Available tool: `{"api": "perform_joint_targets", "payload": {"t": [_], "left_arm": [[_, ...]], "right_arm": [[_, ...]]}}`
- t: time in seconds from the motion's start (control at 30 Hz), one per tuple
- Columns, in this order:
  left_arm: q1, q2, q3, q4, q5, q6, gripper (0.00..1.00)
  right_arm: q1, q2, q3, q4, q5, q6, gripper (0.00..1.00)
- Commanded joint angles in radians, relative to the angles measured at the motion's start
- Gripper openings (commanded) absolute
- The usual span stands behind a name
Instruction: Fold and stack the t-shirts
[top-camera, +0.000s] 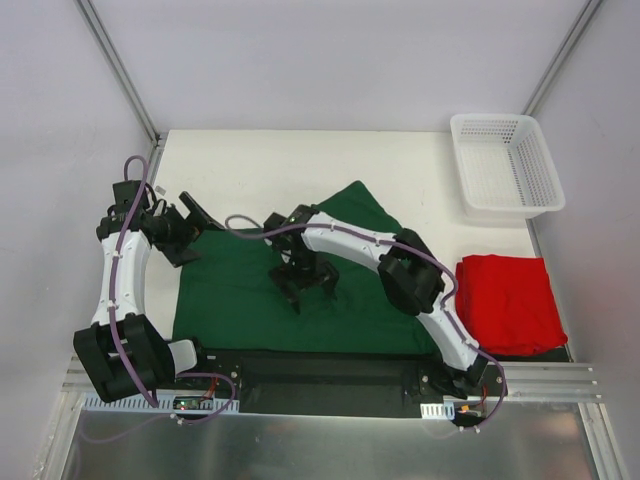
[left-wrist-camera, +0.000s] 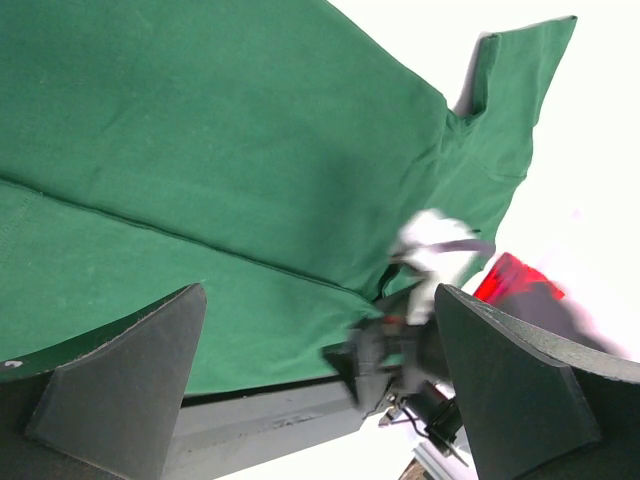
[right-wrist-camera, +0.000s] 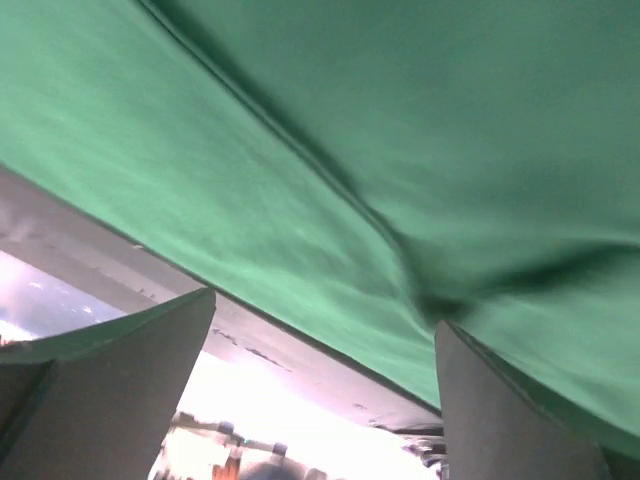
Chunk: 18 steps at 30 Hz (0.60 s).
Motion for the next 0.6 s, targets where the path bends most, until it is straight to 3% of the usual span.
{"api": "perform_joint_targets", "payload": {"t": [0.0, 0.1, 0.3, 0.47, 0.57], "left_arm": [[-0.002, 0.005, 0.048, -0.002, 0.052, 0.011, 0.99], [-0.002, 0.036, 0.062, -0.007, 0.058, 0.014, 0.99], [-0.002, 0.073, 0.065, -0.007, 0.061, 0.021, 0.99], [-0.004, 0.076, 0.013, 0.014, 0.046, 0.056, 0.99], [-0.002, 0.076, -0.026, 0.039, 0.060, 0.064, 0.99]], "right_arm": [[-0.112, -0.180, 0.262, -0.186, 0.150, -0.031, 0.96], [-0.251, -0.194, 0.367, -0.200, 0.156, -0.040, 0.96], [-0.514, -0.208, 0.195, 0.094, 0.149, -0.049, 0.96], [-0.603, -0.096, 0.242, 0.297, 0.121, -0.057, 0.96], [-0.608, 0.026, 0.402, 0.308, 0.097, -0.104, 0.96]]}}
